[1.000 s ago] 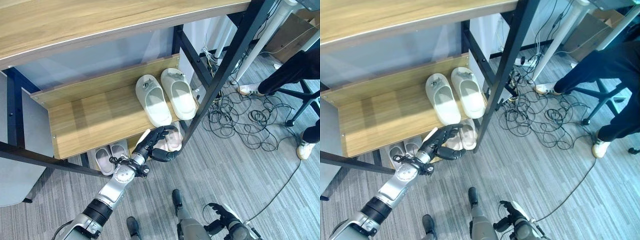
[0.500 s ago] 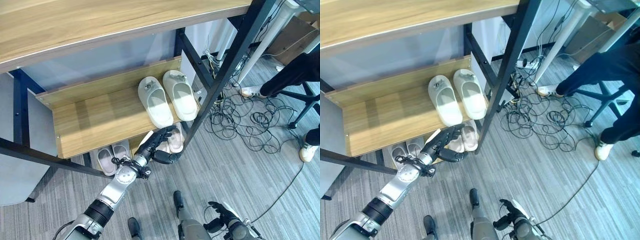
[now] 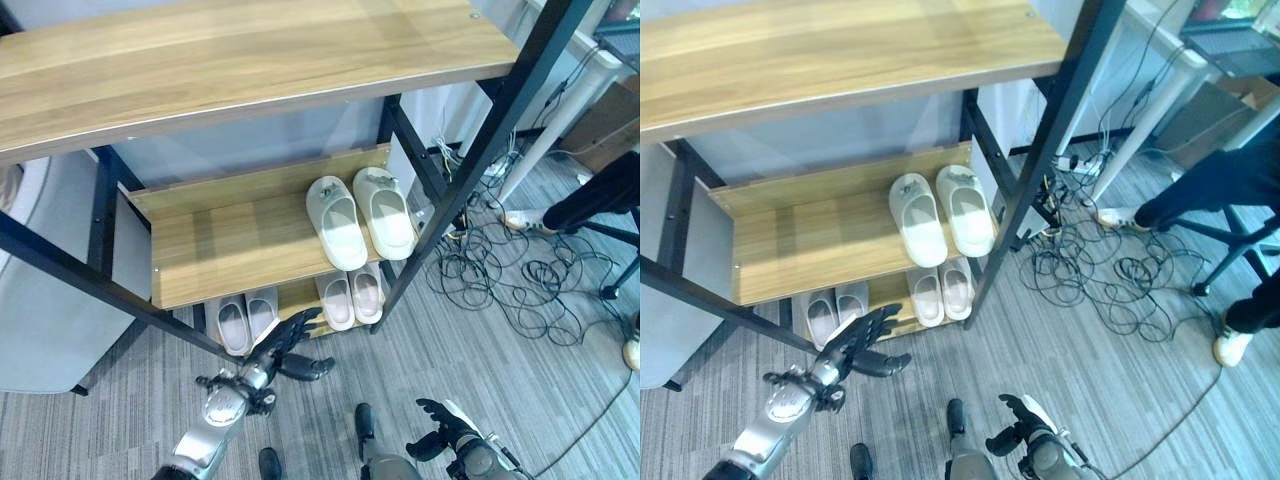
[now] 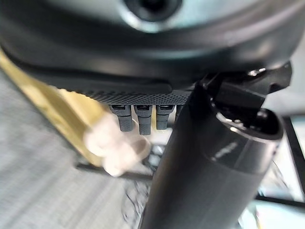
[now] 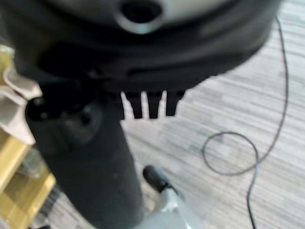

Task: Arrange the slippers neatly on the shoe rack.

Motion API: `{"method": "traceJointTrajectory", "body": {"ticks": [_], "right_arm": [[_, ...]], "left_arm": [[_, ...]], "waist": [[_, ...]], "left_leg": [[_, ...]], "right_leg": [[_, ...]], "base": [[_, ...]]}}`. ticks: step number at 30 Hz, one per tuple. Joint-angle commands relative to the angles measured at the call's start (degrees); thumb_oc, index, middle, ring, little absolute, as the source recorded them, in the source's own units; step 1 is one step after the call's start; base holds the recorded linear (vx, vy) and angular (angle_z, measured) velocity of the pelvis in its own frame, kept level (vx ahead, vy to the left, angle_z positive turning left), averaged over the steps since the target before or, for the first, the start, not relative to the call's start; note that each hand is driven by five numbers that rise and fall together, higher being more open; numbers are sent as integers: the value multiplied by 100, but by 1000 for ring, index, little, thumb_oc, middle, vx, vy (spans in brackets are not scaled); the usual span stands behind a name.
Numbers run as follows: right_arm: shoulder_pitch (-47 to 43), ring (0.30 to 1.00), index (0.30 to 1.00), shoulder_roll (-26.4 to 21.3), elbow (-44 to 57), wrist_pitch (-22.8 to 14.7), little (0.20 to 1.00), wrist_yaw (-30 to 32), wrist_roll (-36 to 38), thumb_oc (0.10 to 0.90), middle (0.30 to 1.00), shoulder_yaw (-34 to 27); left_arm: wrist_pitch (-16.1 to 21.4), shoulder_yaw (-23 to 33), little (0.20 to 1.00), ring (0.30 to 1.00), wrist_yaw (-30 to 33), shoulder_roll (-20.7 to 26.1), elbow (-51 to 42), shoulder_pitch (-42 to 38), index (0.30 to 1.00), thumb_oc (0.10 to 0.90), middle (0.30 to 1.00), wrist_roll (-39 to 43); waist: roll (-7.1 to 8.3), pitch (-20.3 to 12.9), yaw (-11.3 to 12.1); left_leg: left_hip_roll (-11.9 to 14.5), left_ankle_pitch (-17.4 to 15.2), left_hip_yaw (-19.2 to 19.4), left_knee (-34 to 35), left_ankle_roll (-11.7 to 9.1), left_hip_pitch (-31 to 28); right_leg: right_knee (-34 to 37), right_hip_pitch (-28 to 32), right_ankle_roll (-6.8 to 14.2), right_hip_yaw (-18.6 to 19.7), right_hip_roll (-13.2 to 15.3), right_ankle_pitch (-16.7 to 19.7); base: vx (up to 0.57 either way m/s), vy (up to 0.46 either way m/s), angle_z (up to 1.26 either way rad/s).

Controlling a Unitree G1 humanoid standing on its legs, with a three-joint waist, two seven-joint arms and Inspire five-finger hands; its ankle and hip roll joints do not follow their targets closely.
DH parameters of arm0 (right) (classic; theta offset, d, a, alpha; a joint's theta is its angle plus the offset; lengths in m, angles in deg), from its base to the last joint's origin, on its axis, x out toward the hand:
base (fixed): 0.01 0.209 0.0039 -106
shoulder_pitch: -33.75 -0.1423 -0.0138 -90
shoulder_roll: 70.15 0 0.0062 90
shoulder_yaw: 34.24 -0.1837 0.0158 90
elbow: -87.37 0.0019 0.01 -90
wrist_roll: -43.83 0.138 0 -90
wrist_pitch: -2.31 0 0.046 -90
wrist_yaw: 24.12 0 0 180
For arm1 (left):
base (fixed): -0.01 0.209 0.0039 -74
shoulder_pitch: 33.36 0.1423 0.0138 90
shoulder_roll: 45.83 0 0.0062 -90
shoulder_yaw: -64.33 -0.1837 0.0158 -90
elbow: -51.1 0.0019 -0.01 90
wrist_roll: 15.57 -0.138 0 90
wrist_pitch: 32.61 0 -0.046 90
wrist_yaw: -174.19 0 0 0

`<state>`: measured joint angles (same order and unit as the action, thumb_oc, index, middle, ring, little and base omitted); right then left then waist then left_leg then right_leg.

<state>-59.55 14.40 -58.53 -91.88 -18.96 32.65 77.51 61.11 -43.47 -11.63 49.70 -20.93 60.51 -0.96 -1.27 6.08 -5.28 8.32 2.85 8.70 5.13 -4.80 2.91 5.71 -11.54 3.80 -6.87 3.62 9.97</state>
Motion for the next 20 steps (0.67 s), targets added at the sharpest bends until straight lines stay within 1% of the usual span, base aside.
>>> {"method": "traceJointTrajectory", "body": {"ticks": [1,6,8,9,10,11,12,13,16,20], "right_arm": [[52,900,900,-45,-146,-28,900,22,-146,800,900,-183],[24,900,900,-53,-422,24,900,16,-182,800,900,-256],[-11,900,900,-9,-623,51,900,27,-173,800,900,-286],[-23,900,900,28,-767,87,900,26,-148,800,900,-315],[-28,900,900,29,-771,85,900,27,-148,800,900,-314],[-51,900,900,49,-856,102,900,43,-157,800,900,-319],[-85,900,900,82,-1008,129,900,77,-145,800,900,-324],[-91,900,900,83,-1013,127,900,78,-144,800,900,-325],[-171,900,900,168,-1301,170,900,115,-173,800,900,-319],[-217,900,900,240,-1494,189,900,175,-231,800,900,-288]], "left_arm": [[360,437,900,900,0,140,339,212,900,800,900,-33],[286,839,900,900,211,47,1576,427,900,800,900,-537],[272,983,900,900,349,-8,2154,396,900,800,900,-747],[245,1098,900,900,447,-73,2597,372,900,800,900,-773],[251,1098,900,900,449,-75,2607,365,900,800,900,-774],[247,1134,900,900,512,-80,2819,332,900,800,900,-860],[211,1175,900,900,613,-113,3349,261,900,800,900,-1023],[220,1174,900,900,616,-116,3363,249,900,800,900,-1024],[141,1215,900,900,744,-232,4316,145,900,800,900,-1289],[108,1313,900,900,893,-309,4908,100,900,800,900,-1370]], "waist": [[401,-561,141],[393,-578,275],[392,-594,327],[402,-613,374],[401,-605,369],[405,-608,391],[415,-625,423],[415,-617,421],[418,-649,452],[429,-674,491]], "left_leg": [[-271,-8,-138,-12,-121,186],[-307,11,-290,-12,-143,136],[-335,12,-335,-12,-151,106],[-349,12,-377,-12,-150,89],[-350,12,-382,-12,-150,85],[-358,13,-408,-12,-152,74],[-374,5,-437,-12,-152,61],[-375,5,-440,-12,-152,57],[-401,-20,-475,-12,-143,13],[-432,-47,-510,-12,-123,-20]], "right_leg": [[-71,371,346,-354,91,-615],[-71,558,359,-534,143,-647],[-71,618,367,-599,175,-655],[-71,668,371,-634,191,-663],[-71,675,371,-639,192,-665],[-71,704,376,-670,203,-663],[-71,743,379,-697,217,-672],[-71,749,379,-701,218,-673],[-71,820,392,-747,248,-679],[-71,874,397,-760,280,-681]], "base": [[17,41,24],[5,47,28],[9,60,24],[15,45,21],[10,48,23],[0,51,24],[0,51,17],[3,55,11],[13,48,7],[15,47,2]]}}
